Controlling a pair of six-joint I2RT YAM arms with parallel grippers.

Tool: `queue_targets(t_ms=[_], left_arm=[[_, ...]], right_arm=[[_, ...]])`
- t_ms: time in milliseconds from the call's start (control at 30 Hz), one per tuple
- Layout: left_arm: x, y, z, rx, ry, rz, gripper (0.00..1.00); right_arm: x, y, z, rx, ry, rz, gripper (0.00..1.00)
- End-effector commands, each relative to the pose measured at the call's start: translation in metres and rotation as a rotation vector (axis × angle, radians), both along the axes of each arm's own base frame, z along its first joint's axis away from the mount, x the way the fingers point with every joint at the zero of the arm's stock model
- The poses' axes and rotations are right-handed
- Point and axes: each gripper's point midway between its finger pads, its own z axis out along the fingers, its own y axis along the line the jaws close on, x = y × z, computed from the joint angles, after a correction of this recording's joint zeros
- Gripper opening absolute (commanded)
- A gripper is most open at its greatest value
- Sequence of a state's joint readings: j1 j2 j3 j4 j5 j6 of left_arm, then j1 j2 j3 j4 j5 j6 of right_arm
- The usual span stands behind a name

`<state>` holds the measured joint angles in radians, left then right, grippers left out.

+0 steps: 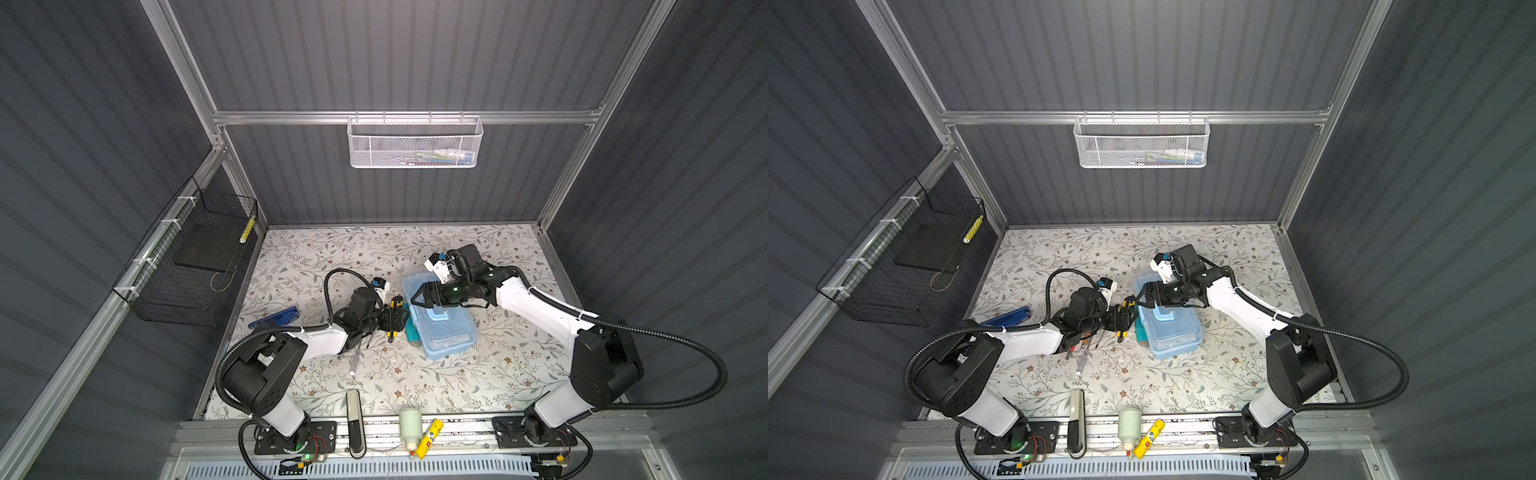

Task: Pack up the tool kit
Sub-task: 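Move the right gripper to the box handle while the left approaches the box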

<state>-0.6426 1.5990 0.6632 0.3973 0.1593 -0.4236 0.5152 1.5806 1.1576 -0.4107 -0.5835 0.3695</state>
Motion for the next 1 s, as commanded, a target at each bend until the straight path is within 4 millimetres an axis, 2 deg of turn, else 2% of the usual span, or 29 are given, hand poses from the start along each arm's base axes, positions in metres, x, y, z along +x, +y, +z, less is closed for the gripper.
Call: queue_targets(t_ms=[0, 167, 333, 600, 667, 833, 967], left_arm=[[0.002, -0.009, 0.019, -0.031, -0.032, -0.026, 0.99], [0.002, -0.008, 0.022, -0.023, -0.039, -0.027, 0.99], [0.004, -0.002, 0.016, 0.011, -0.029, 0.003, 0.99], [0.004, 0.020, 0.011, 0.105, -0.030, 0.074, 0.99], [0.004, 0.025, 0.012, 0.126, -0.034, 0.086, 0.99], [0.004, 0.036, 0.015, 0.169, -0.041, 0.122, 0.99], [0.004, 0.046, 0.019, 0.167, -0.051, 0.177, 0.99]], right_arm=[[-0.012, 0.013, 0.018, 0.157, 0.050, 0.046, 0.84], [-0.012, 0.011, 0.042, 0.282, 0.050, 0.055, 0.83], [-0.004, -0.010, 0.061, 0.301, 0.008, -0.002, 0.83], [0.011, -0.082, 0.037, -0.254, -0.166, -0.215, 0.81], [0.010, -0.083, 0.038, -0.346, -0.208, -0.214, 0.80], [0.006, -0.068, 0.037, -0.478, -0.266, -0.178, 0.79], [0.008, -0.059, 0.038, -0.575, -0.338, -0.152, 0.74]])
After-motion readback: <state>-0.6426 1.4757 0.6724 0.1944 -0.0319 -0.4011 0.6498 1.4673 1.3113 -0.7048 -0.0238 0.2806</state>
